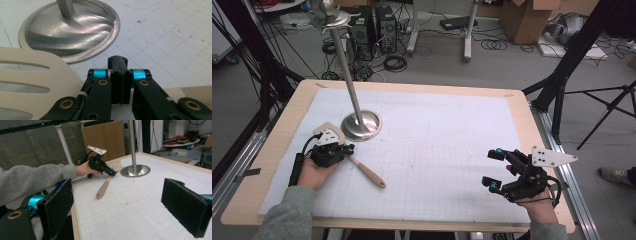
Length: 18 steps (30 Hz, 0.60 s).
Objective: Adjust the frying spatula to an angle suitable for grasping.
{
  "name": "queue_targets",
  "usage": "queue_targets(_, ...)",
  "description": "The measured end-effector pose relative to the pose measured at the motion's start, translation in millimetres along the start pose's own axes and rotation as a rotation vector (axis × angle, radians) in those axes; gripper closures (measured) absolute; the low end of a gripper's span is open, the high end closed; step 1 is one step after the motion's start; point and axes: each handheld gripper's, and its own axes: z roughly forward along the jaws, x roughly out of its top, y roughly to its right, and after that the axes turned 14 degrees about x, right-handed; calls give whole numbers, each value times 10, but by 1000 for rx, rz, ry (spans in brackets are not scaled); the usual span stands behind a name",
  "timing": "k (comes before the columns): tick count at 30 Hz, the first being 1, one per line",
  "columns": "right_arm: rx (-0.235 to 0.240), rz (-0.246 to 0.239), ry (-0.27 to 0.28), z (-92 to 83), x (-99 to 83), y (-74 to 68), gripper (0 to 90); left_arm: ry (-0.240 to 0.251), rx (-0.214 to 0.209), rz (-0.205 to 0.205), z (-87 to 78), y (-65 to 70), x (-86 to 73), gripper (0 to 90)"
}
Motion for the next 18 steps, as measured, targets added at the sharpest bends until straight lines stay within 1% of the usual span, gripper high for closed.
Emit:
queue_targets(3, -1, 3, -2, -6, -4, -3, 97, -13, 2, 4, 6, 5, 0, 898)
queue_targets(4, 1, 5, 1, -8, -1, -7, 98, -22, -1, 13, 4, 5, 0, 898)
queue_targets(6, 0, -2, 3, -16, 3, -8, 98, -25, -1, 11, 0, 10, -2, 899)
queue_targets(9, -2, -1, 6, -19, 5, -16, 98, -29, -2, 9, -10, 10, -8, 900)
queue_targets(11, -2, -2, 7, -20, 0, -16, 97, -26, 3, 2, -22, 13, -14, 900)
queue_targets(12, -4, -6, 3, -23, -2, -13, 98, -28, 2, 5, -35, 11, -15, 900)
queue_targets(13, -4, 0, 3, -27, -3, -19, 98, -24, 5, -1, -46, 12, -21, 900)
queue_targets(18, -8, 1, 4, -44, -5, -38, 98, -5, 21, 5, -96, 30, -60, 900)
